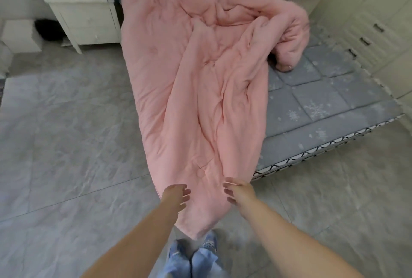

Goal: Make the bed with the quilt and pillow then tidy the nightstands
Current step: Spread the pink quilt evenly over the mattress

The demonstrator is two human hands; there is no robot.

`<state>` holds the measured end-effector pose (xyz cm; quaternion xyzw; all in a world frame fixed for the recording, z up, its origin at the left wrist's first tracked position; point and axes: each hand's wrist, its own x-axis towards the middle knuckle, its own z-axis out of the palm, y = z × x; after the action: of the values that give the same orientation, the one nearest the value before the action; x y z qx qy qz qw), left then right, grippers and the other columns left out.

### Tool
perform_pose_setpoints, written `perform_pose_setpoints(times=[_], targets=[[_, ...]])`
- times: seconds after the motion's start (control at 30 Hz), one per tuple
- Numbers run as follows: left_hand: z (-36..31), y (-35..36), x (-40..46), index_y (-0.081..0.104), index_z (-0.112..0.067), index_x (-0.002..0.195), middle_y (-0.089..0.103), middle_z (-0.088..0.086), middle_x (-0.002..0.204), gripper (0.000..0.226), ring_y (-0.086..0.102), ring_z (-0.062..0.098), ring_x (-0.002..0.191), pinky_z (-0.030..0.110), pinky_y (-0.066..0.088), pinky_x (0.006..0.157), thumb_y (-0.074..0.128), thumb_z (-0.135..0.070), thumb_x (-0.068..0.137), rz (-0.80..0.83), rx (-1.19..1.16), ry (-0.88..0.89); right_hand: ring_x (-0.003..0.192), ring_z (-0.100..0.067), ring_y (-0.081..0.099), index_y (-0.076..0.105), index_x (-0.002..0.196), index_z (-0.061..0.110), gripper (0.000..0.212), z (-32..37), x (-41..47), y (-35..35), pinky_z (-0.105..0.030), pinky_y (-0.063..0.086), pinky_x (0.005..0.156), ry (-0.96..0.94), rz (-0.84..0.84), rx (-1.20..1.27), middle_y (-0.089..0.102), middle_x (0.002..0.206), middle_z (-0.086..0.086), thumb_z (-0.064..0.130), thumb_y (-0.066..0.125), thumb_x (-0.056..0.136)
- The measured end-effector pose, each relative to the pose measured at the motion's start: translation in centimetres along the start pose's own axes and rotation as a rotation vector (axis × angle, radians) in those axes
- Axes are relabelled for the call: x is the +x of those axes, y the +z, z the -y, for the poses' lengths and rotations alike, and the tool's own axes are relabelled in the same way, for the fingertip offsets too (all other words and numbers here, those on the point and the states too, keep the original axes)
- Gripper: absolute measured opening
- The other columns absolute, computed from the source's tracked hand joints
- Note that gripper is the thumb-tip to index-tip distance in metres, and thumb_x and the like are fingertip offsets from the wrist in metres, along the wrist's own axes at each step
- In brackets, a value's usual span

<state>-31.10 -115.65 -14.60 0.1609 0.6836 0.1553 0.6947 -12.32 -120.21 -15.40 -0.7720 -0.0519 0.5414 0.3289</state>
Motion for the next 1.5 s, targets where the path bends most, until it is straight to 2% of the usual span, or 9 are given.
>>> perform_pose_setpoints(times=[0.13,0.27,0.47,0.7,0.83,0.97,1.17,1.37,1.5], targets=[[-3.4,1.8,-3.3,0.062,-0.009,0.105,0.068,0.006,0.092,0.015,0.062,0.02,0.079,0.033,0.046,0.08,0.053,-0.014,0.094,0.094,0.079,0.099,0.077,-0.019,0.063,0.067,0.093,0.017,0.024,4.7,-3.7,-3.4,-0.029,0.048,0.069,-0.086,-0.029,0.128,0.069,0.082,-0.004,-0.002,0.053,0.092],[-6.4,4.9,-6.1,0.061,-0.008,0.108,0.066,0.008,0.097,0.018,0.061,0.024,0.089,0.035,0.046,0.087,0.051,-0.014,0.095,0.165,0.166,0.187,0.072,-0.017,0.062,0.065,0.091,0.017,0.025,8.2,-6.0,-7.1,-0.027,0.048,0.063,-0.163,-0.096,0.242,0.068,0.081,-0.004,0.0,0.047,0.095],[-8.7,11.6,-9.0,0.064,-0.008,0.108,0.064,0.004,0.078,0.02,0.053,0.015,0.063,0.026,0.045,0.064,0.052,-0.013,0.093,0.216,0.311,0.273,0.068,-0.015,0.061,0.062,0.088,0.017,0.026,10.9,-7.7,-14.3,-0.024,0.041,0.059,-0.227,-0.162,0.399,0.065,0.079,-0.004,0.004,0.041,0.097],[-7.7,20.8,-10.4,0.067,-0.011,0.105,0.066,0.003,0.083,0.02,0.059,0.016,0.07,0.029,0.048,0.076,0.053,-0.016,0.092,0.281,0.435,0.311,0.073,-0.018,0.064,0.065,0.095,0.015,0.024,10.1,-5.6,-24.2,-0.031,0.046,0.071,-0.205,-0.177,0.501,0.068,0.08,-0.003,0.009,0.042,0.099],[-7.7,27.3,-10.7,0.066,-0.012,0.101,0.067,0.002,0.083,0.018,0.06,0.016,0.07,0.027,0.048,0.071,0.052,-0.016,0.092,0.27,0.453,0.345,0.073,-0.019,0.063,0.067,0.1,0.013,0.026,10.8,-3.1,-31.2,-0.025,0.046,0.061,-0.208,-0.211,0.39,0.07,0.079,-0.004,0.005,0.042,0.096],[-7.5,33.9,-11.6,0.064,-0.014,0.096,0.066,0.002,0.082,0.014,0.059,0.016,0.07,0.027,0.047,0.069,0.05,-0.015,0.094,0.241,0.454,0.389,0.064,-0.018,0.057,0.063,0.089,0.012,0.028,12.5,-1.2,-37.3,-0.024,0.04,0.058,-0.249,-0.193,0.351,0.064,0.074,-0.006,0.002,0.038,0.097],[-6.6,41.2,-11.9,0.064,-0.016,0.091,0.064,0.0,0.076,0.009,0.057,0.015,0.066,0.025,0.045,0.067,0.055,-0.015,0.092,0.273,0.514,0.347,0.065,-0.018,0.058,0.064,0.096,0.009,0.027,13.6,1.4,-42.7,-0.025,0.04,0.056,-0.245,-0.144,0.356,0.066,0.076,-0.007,0.002,0.039,0.098],[-7.1,48.8,-9.5,0.062,-0.017,0.092,0.064,-0.004,0.072,0.009,0.057,0.011,0.062,0.024,0.044,0.064,0.053,-0.018,0.094,0.28,0.59,0.305,0.082,-0.021,0.062,0.068,0.1,0.01,0.028,15.1,4.3,-47.0,-0.025,0.045,0.062,-0.23,-0.116,0.383,0.069,0.088,-0.007,0.0,0.042,0.095],[-9.3,53.3,-7.2,0.063,-0.017,0.088,0.066,-0.006,0.064,0.011,0.059,0.011,0.061,0.023,0.044,0.063,0.053,-0.019,0.093,0.301,0.639,0.293,0.075,-0.019,0.062,0.067,0.1,0.01,0.027,17.2,6.9,-49.4,-0.023,0.042,0.058,-0.209,-0.145,0.415,0.069,0.084,-0.005,0.0,0.043,0.094]])
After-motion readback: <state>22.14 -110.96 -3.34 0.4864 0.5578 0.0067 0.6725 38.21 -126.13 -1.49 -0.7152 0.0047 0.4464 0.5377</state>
